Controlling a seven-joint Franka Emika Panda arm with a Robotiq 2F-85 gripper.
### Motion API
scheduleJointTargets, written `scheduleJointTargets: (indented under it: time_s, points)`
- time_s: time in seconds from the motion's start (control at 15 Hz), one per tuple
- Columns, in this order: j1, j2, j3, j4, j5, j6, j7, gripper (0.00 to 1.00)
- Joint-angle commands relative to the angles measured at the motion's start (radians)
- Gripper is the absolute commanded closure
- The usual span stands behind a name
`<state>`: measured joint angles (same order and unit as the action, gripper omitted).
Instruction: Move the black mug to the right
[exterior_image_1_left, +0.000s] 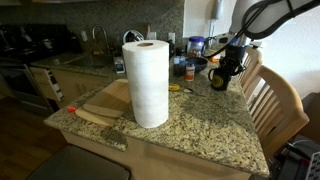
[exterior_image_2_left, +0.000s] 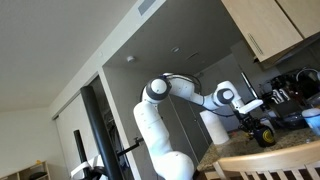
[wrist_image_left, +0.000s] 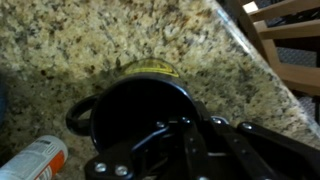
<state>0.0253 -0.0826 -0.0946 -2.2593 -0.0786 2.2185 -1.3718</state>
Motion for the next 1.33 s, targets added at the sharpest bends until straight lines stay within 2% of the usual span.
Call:
scheduleJointTargets:
  time_s: [0.0,0.27,0.4,0.53,0.67,1.27]
  points:
    - [-0.025,0.003,0.018,0.041,-0.08,-0.166,0.024,0.59]
    - [-0.028,-0.039,0.014,0.006,-0.123,-0.191,0.013,0.31]
    - [-0.033,-0.068,0.009,-0.026,-0.145,-0.172,0.015,0.17]
    - [-0.04,-0.112,0.005,-0.075,-0.185,-0.101,0.053,0.03]
    - [-0.042,-0.186,0.014,-0.115,-0.251,-0.03,0.102,0.0]
    - [0.046,-0.459,0.207,-0.075,-0.523,-0.052,0.455,0.0]
